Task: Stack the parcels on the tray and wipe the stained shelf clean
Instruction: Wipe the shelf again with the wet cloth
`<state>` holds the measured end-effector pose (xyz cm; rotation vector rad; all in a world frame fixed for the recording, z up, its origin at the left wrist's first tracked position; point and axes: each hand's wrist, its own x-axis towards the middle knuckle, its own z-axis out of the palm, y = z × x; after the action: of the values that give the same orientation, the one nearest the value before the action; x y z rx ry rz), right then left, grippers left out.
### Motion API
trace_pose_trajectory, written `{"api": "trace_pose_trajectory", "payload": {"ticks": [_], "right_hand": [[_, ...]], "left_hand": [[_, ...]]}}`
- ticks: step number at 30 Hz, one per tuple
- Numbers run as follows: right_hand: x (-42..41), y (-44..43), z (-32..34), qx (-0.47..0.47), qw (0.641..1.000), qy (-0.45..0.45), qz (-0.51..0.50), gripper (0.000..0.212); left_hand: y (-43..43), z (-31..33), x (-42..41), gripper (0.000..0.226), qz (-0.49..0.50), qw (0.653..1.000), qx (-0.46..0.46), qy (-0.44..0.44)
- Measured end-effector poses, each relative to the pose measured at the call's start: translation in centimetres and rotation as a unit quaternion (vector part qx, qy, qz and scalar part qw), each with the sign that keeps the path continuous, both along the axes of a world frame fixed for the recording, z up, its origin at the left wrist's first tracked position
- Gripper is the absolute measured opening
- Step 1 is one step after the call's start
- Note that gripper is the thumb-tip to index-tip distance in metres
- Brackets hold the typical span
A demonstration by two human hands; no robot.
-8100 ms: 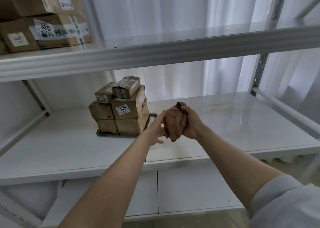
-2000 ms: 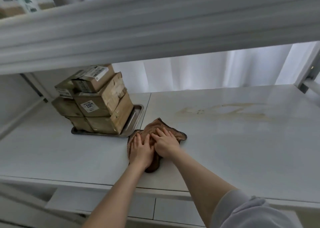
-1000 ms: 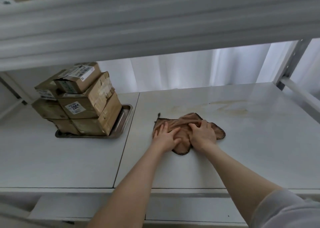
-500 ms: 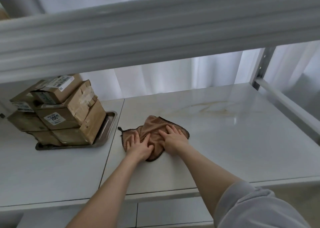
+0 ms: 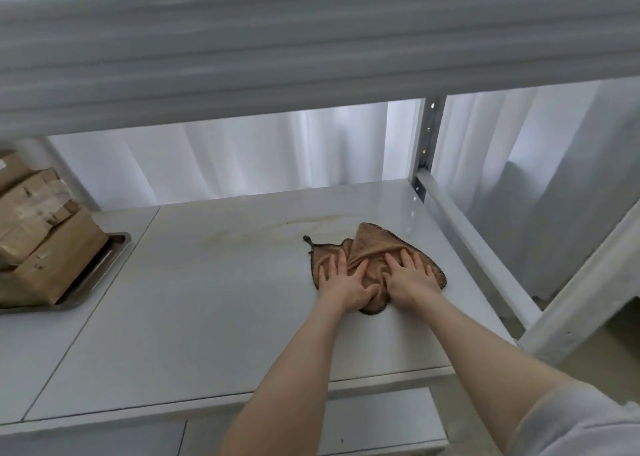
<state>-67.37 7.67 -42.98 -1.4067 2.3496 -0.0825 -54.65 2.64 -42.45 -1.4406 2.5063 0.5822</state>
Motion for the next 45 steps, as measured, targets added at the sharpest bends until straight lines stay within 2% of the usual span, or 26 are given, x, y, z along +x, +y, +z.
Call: {"api": "trace_pose_trajectory", "payload": {"ticks": [4,8,10,14,16,19,22,24,31,36,39,42,45], "right_hand": [[-3.6,2.0,0.2,0.004,0.999,-0.001,-0.045,0.057],[-2.9,1.3,0.8,-0.024,0.997,-0.021,-0.073,0.057],[-1.2,0.5,1.0,-0.033,0.998,-0.028,-0.053,0.057],[3.6,-1.0,1.0,-0.036,0.995,-0.045,0.078,0.062],[6.3,-1.9,1.2,-0.052,0.987,-0.085,0.129,0.065],[9.9,-2.7,1.6,-0.079,0.966,-0.163,0.185,0.053],[10.5,-3.8,1.1,-0.081,0.963,-0.156,0.206,0.044],[8.8,-4.6,0.6,-0.067,0.972,-0.125,0.189,0.045],[-1.2,-5.6,-0.2,-0.051,0.996,-0.062,0.048,0.054],[-5.6,-4.7,-1.0,-0.035,0.999,-0.002,-0.038,0.058],[-5.7,-5.3,-0.9,-0.037,0.997,-0.005,-0.067,0.057],[-5.4,-6.1,-0.6,-0.042,0.996,-0.008,-0.084,0.056],[-4.0,-7.4,-0.1,-0.030,0.999,-0.012,-0.030,0.060]], "left_hand": [[2.7,0.0,-4.3,0.061,-0.054,0.999,-0.005,0.002],[2.9,0.3,-3.1,0.059,-0.065,0.998,-0.011,0.008],[2.3,0.2,-1.1,0.062,-0.020,1.000,-0.007,0.010],[0.5,0.1,5.1,0.072,0.091,0.996,-0.017,-0.003],[-0.6,0.1,8.2,0.074,0.147,0.989,-0.020,-0.023],[-2.1,0.1,10.2,0.074,0.237,0.970,-0.010,-0.056],[-3.2,0.4,8.5,0.071,0.295,0.953,0.007,-0.073],[-3.8,0.6,6.6,0.072,0.279,0.958,-0.002,-0.069],[-5.8,0.5,-2.3,0.070,0.110,0.993,-0.006,-0.039],[-5.5,-0.1,-8.5,0.058,-0.023,0.999,-0.021,-0.011],[-4.7,-0.4,-9.3,0.065,-0.104,0.993,-0.048,0.006],[-5.8,-0.2,-7.8,0.056,-0.105,0.993,-0.061,0.013],[-7.7,0.1,-3.9,0.055,-0.009,0.999,-0.051,-0.009]]}}
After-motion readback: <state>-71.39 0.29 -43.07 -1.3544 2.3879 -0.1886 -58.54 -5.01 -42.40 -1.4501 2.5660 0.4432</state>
